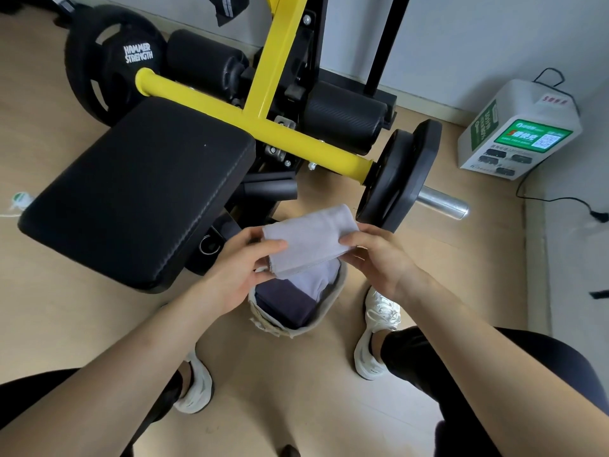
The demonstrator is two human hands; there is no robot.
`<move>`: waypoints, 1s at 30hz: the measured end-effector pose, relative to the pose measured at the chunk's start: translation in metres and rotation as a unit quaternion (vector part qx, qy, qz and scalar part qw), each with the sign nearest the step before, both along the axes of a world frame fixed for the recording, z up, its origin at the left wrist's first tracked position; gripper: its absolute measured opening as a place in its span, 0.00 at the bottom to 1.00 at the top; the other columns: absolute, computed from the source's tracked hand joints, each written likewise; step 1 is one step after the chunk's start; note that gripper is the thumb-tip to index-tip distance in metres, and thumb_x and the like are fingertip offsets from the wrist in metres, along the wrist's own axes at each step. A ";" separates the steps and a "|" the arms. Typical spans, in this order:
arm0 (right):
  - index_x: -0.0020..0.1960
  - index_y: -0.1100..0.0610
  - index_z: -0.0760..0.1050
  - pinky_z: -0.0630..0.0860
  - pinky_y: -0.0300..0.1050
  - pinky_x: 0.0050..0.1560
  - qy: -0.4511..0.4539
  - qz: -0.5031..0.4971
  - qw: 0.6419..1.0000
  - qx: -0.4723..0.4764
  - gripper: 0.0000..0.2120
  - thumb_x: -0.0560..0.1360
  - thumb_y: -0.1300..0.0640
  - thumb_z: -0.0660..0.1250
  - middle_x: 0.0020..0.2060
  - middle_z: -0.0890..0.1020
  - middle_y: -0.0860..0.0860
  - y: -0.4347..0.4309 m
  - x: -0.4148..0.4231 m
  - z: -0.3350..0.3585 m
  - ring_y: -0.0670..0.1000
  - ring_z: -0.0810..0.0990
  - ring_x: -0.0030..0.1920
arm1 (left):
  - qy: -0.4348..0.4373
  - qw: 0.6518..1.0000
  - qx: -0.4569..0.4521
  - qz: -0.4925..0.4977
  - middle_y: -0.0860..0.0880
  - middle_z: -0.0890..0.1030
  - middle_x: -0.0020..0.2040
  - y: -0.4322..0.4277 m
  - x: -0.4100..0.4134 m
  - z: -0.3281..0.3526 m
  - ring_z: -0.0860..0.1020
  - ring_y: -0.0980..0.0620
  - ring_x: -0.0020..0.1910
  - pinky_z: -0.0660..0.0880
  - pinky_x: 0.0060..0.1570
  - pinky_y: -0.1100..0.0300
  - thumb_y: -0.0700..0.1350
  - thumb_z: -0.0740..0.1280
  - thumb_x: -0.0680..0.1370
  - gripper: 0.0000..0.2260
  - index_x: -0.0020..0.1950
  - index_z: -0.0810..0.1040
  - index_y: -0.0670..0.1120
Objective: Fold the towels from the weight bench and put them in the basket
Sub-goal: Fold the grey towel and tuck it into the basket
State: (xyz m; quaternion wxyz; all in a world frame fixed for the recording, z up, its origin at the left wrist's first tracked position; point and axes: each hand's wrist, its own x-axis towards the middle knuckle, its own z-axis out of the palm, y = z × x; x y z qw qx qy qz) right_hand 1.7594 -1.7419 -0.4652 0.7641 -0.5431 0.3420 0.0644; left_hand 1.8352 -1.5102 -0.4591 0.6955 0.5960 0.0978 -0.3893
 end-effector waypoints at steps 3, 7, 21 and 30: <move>0.59 0.65 0.78 0.81 0.47 0.54 0.020 -0.023 0.999 -0.009 0.24 0.64 0.63 0.76 0.47 0.84 0.57 0.007 -0.002 -0.012 0.55 0.82 0.49 | 0.003 1.000 0.006 0.013 0.45 0.85 0.61 0.002 0.005 -0.011 0.84 0.44 0.59 0.81 0.59 0.45 0.39 0.73 0.77 0.18 0.67 0.78 0.45; 0.60 0.56 0.73 0.80 0.50 0.48 0.041 -0.069 0.995 -0.058 0.26 0.65 0.63 0.79 0.47 0.83 0.58 0.022 -0.013 -0.031 0.55 0.82 0.45 | 0.005 0.994 0.065 0.093 0.44 0.83 0.60 -0.007 0.007 -0.037 0.85 0.47 0.56 0.83 0.52 0.53 0.41 0.77 0.75 0.22 0.67 0.76 0.44; 0.78 0.40 0.60 0.72 0.46 0.64 0.133 0.144 0.917 -0.348 0.28 0.81 0.54 0.63 0.67 0.78 0.55 0.020 0.005 -0.155 0.58 0.78 0.61 | -0.149 0.953 0.264 -0.021 0.49 0.81 0.59 -0.074 0.045 -0.184 0.79 0.49 0.59 0.75 0.56 0.57 0.44 0.73 0.77 0.18 0.67 0.78 0.47; 0.81 0.46 0.55 0.76 0.51 0.59 0.172 0.256 0.845 -0.437 0.34 0.78 0.57 0.63 0.69 0.74 0.60 0.010 0.016 -0.215 0.63 0.79 0.59 | -0.405 0.783 0.397 -0.254 0.44 0.77 0.66 -0.088 0.075 -0.239 0.74 0.41 0.66 0.75 0.62 0.49 0.47 0.72 0.78 0.23 0.73 0.75 0.49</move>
